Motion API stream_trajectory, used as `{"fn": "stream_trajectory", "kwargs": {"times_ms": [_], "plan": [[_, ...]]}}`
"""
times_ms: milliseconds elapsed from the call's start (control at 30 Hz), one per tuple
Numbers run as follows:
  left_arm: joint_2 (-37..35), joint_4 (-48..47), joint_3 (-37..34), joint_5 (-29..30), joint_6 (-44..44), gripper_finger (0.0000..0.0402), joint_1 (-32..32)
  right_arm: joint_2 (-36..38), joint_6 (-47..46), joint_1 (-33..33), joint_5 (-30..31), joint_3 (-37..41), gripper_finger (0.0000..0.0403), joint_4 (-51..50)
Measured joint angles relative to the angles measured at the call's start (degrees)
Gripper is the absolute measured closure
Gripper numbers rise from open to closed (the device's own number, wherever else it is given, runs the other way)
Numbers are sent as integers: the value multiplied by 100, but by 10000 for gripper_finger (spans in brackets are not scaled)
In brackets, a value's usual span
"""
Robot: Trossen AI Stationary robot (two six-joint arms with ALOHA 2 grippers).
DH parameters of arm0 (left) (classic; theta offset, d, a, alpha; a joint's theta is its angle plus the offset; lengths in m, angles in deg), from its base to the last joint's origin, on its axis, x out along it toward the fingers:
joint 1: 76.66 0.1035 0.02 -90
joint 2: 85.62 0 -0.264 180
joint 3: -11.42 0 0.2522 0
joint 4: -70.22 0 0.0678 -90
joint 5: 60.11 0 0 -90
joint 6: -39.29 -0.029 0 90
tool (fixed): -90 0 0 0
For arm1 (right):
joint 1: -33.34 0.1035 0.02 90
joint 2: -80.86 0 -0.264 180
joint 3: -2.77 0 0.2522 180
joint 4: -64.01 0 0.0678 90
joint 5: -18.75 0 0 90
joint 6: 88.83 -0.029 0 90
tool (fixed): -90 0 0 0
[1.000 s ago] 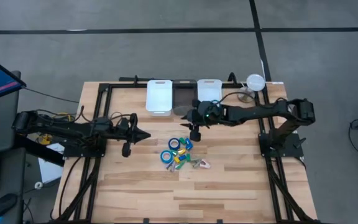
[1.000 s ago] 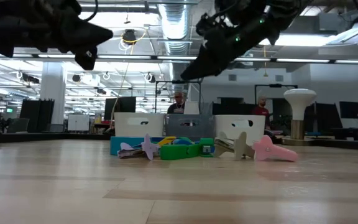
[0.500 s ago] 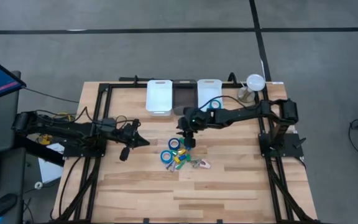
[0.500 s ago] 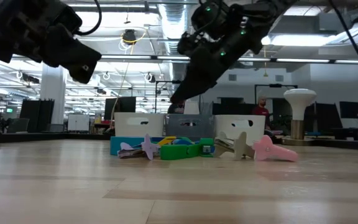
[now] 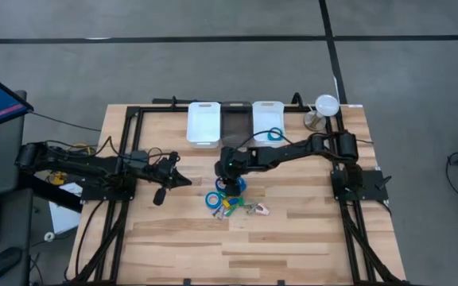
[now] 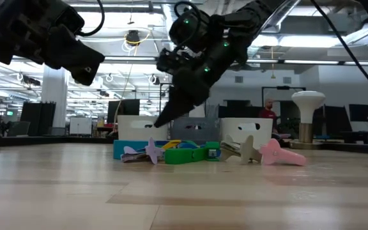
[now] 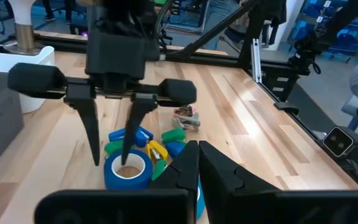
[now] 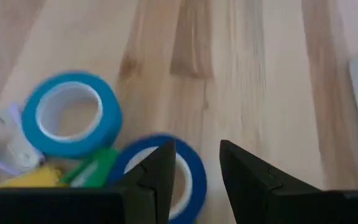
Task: Pick and place Stapler, Stapler remover, tape
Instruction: Put the dark blue tape into the right white bin
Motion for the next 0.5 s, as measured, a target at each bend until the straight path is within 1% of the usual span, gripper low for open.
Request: {"fn": "stream_trajectory", "kwargs": {"times_ms": [100, 500], "plan": [[0, 0, 0, 0, 0, 398, 0, -32, 14, 30, -4, 36, 285, -220], [0, 22, 0, 0, 0, 398, 0, -18, 20, -120, 10, 19, 285, -460]]}}
